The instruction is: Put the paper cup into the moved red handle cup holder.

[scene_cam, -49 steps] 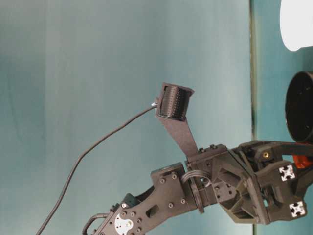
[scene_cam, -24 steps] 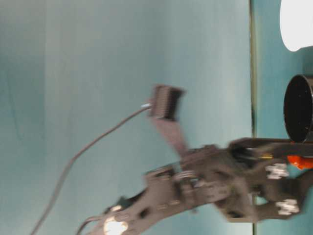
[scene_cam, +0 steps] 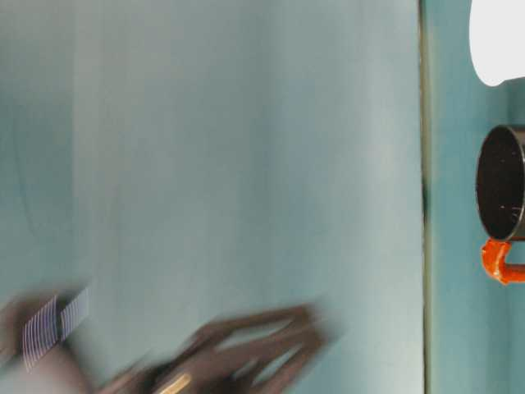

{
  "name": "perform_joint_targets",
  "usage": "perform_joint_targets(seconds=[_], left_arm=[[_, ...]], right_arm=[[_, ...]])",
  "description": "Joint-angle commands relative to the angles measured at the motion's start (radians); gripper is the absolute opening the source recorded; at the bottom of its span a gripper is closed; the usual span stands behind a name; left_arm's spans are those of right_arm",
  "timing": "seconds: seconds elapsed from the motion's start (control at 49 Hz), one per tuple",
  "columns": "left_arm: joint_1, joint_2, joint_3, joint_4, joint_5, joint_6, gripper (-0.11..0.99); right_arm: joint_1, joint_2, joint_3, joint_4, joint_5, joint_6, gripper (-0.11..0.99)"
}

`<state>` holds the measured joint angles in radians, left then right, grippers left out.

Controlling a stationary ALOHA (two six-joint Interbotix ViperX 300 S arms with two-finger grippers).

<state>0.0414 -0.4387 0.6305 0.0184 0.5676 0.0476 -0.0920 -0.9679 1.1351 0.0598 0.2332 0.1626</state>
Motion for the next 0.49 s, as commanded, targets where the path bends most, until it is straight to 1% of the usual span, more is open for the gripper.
perform_joint_targets(seconds=[0.0, 0.041, 0.082, 0.143, 0.163, 0.347, 0.429, 0.47], left_arm=[[-0.003, -0.118, 0.071, 0.002, -0.080, 0.000, 0.89], [-0.002, -0.158, 0.103, 0.002, -0.123, -0.002, 0.89], [-0.003, -0.192, 0.126, 0.002, -0.155, -0.003, 0.89], [-0.003, -0.233, 0.146, 0.002, -0.183, -0.003, 0.89], [-0.003, -0.244, 0.149, 0.002, -0.186, -0.003, 0.89], [-0.002, -0.284, 0.175, 0.002, -0.178, 0.000, 0.89], [-0.003, -0.284, 0.179, 0.003, -0.169, 0.000, 0.89], [-0.003, -0.284, 0.179, 0.002, -0.164, -0.002, 0.89]], right_arm=[[-0.003, 0.011, -0.006, -0.002, -0.005, 0.008, -0.09], [-0.005, 0.014, -0.006, -0.005, -0.003, 0.008, -0.09], [-0.008, 0.017, -0.006, -0.005, -0.003, 0.008, -0.09], [-0.011, 0.031, -0.009, -0.005, -0.002, 0.008, -0.09], [-0.012, 0.037, -0.011, -0.003, 0.000, 0.008, -0.09], [-0.017, 0.118, -0.044, -0.005, 0.032, 0.009, -0.08], [-0.026, 0.175, -0.081, -0.002, 0.049, 0.011, -0.06], [-0.029, 0.201, -0.101, 0.002, 0.067, 0.015, -0.05]])
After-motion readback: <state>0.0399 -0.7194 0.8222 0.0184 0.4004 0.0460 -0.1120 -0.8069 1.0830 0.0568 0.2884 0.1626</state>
